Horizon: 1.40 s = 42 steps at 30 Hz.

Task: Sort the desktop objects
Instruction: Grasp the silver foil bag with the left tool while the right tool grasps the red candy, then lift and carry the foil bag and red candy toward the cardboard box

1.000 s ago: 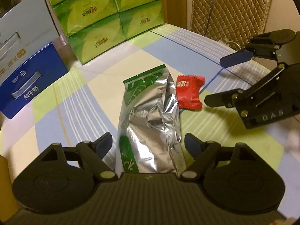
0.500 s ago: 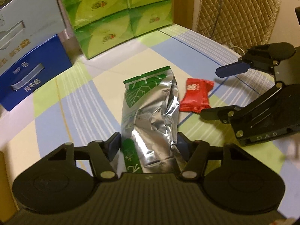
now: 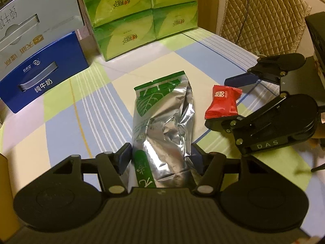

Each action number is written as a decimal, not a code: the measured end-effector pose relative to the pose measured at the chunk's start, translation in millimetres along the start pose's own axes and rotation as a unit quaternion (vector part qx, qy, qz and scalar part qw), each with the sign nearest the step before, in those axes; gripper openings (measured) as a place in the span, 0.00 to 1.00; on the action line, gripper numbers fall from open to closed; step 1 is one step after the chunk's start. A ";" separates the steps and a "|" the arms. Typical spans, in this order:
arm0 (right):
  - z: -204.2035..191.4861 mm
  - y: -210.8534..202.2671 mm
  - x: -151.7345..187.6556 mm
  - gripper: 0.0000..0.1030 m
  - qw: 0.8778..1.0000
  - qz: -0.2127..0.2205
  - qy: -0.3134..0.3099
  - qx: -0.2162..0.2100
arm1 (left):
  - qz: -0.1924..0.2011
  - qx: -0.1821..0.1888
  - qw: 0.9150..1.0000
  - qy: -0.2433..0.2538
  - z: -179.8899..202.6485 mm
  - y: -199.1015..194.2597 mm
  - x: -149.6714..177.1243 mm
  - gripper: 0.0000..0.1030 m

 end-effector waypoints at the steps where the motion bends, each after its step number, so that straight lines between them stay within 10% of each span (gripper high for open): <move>1: 0.2 0.3 0.5 0.71 1.000 -0.001 0.002 -0.002 | 0.000 0.000 1.000 0.000 -0.3 0.0 0.2 0.57; 11: -10.0 -9.7 1.4 0.41 1.000 -0.005 -0.006 -0.009 | -0.004 -0.011 1.000 -0.003 3.1 -3.1 6.2 0.52; 42: -88.6 -150.9 76.1 0.38 0.982 -0.167 0.077 -0.036 | -0.084 0.012 0.996 -0.022 90.6 -98.5 133.5 0.49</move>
Point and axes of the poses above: each gripper's, at about its wrist camera, not at the fingertips, and y roughly the way its jaws point, z to its right, x to its underside, the point moved 9 cm from there along y, roughly the way its jaws point, and after that the axes turned 15 degrees about x, right-handed, at the moved point
